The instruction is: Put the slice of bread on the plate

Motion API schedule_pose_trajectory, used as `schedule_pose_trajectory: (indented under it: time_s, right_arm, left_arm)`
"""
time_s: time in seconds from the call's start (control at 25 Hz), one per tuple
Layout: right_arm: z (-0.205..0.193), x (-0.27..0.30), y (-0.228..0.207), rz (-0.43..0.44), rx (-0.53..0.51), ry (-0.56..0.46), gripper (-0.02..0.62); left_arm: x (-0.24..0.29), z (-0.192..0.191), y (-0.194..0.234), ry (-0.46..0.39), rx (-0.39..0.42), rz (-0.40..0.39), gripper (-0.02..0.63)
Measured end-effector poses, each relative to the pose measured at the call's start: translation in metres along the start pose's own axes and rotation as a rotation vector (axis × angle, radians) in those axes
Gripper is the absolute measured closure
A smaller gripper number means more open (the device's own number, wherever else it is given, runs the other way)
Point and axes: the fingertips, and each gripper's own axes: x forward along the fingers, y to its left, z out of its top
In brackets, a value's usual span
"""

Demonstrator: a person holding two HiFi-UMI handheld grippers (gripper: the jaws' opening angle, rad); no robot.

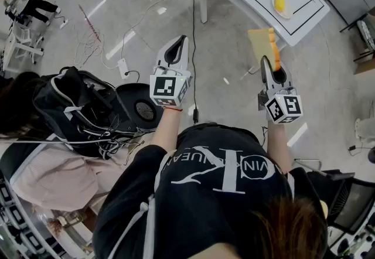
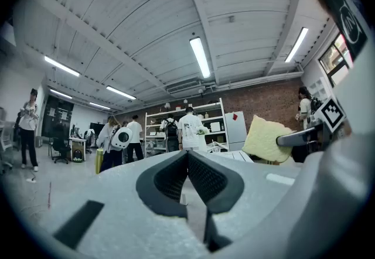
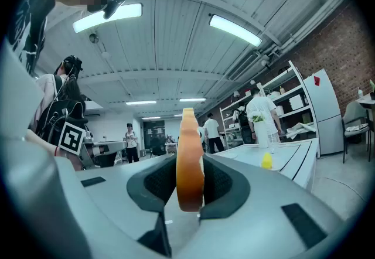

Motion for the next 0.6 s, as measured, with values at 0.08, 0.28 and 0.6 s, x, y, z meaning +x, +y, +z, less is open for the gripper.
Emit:
schedule_pose_trajectory:
  time_s: [0.08, 0.28, 0.6]
  right_arm:
    - [-0.002, 0.002, 0.003, -0.005, 0.003, 0.002, 0.502]
    - [-0.004, 0.002, 0.007, -0.025, 0.029, -0.012, 0.502]
    - [-0.003, -0.012, 0.010, -0.047, 0.038, -0.018, 0.502]
  left_arm:
    - [-0.001, -0.004, 0.004, 0.009, -0.008, -0.006, 0.601]
    - [-0.002, -0.009, 0.008, 0.011, -0.019, -0.024, 0.601]
    - [-0.004, -0.016, 0.002, 0.002, -0.055, -0.048, 0.601]
